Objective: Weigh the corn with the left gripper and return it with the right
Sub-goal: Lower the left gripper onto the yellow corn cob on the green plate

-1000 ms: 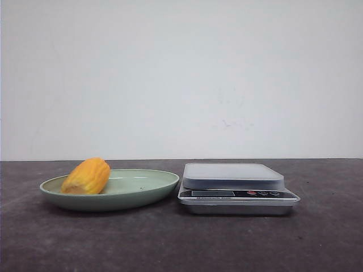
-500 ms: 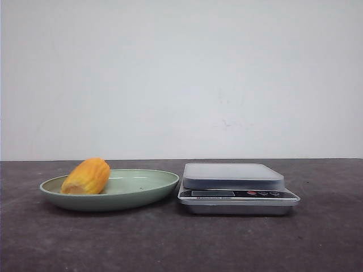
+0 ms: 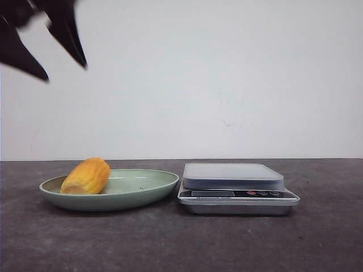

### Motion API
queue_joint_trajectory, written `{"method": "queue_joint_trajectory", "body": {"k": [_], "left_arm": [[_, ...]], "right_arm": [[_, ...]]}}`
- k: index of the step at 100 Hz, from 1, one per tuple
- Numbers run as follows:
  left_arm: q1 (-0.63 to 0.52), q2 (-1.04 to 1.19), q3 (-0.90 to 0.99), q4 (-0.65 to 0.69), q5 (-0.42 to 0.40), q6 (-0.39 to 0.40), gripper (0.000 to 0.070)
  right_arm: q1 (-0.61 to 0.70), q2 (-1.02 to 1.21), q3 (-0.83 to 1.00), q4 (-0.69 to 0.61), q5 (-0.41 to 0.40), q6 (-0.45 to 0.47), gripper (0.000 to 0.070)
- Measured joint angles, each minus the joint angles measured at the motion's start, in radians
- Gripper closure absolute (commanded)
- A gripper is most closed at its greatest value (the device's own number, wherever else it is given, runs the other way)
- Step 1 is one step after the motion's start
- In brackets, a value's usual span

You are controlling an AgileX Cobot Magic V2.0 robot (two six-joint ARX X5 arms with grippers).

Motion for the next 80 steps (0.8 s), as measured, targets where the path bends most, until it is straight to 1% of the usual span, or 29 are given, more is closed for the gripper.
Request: {"method": "queue_joint_trajectory", "body": {"k": [10,35,64,80], "left_arm": [[-0.026,0.093,0.0,0.009,-0.027,0.004,0.0269],[-0.039,0.264,0.0,0.035,-0.035,0.006,0.0265],[-0.05,0.343,0.0,0.048,-0.036,0.006,0.0266],[-0.064,0.367,0.0,0.048,-0.058,0.002,0.0266]], "right_arm": [[0.0,-0.001,0.0,-0.003,0.0,-0.002,0.0083],[0.0,-0.004,0.0,-0.015,0.0,-0.015,0.0083],[0.0,-0.003,0.0,-0.019,0.0,-0.023,0.0083],[0.0,-0.003,0.0,-0.02,0.0,-0.023,0.0083]]}}
